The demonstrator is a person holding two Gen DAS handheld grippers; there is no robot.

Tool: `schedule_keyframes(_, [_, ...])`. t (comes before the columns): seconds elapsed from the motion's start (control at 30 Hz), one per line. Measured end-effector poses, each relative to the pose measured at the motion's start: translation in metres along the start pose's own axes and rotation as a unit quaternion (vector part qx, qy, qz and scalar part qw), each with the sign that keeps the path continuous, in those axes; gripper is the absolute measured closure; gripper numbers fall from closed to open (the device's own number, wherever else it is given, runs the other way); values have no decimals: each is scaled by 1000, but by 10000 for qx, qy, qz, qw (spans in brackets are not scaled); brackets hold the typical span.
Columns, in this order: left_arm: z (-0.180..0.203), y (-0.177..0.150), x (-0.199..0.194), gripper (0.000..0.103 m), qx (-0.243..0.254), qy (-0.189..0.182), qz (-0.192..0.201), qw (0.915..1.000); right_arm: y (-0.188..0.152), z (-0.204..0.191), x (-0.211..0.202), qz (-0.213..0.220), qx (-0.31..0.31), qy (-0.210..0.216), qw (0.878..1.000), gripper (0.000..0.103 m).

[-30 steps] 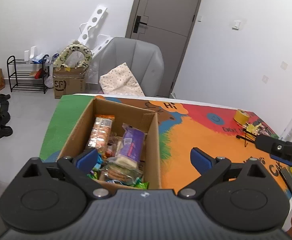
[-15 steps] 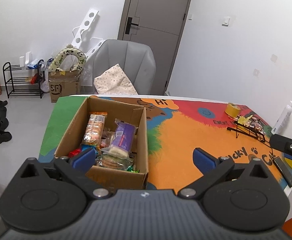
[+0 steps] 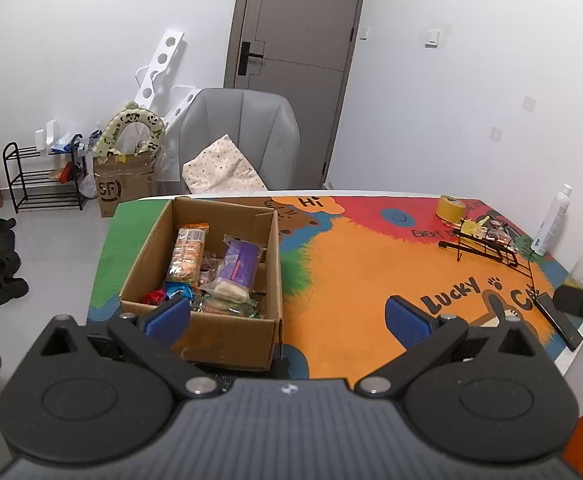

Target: Organize snacks

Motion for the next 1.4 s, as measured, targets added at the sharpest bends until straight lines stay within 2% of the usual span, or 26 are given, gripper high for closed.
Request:
schedule_keyframes(0.33, [8,-10,-21,0,210,4,-58,9998,-14,16,-28,33,-92,-77,9999,0])
schedule_keyframes(0.53, [7,-13,-28,0,313,57,-66,9995,-10,27,-31,77,71,-119,9999,0])
schedule_keyframes(1.4, [6,-25,-22,0,404,11,-212,9990,-20,23,-27,-49,-99,-70,9999,0])
Point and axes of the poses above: each gripper's, at about its wrist camera, not at the fingertips, and x roughly the way its jaws point, z to its right, y to its top, the point moved 8 cm from there along x, roughly the way its jaws point, and after that the axes turned 2 degrees about x, right-handed, at the moved point
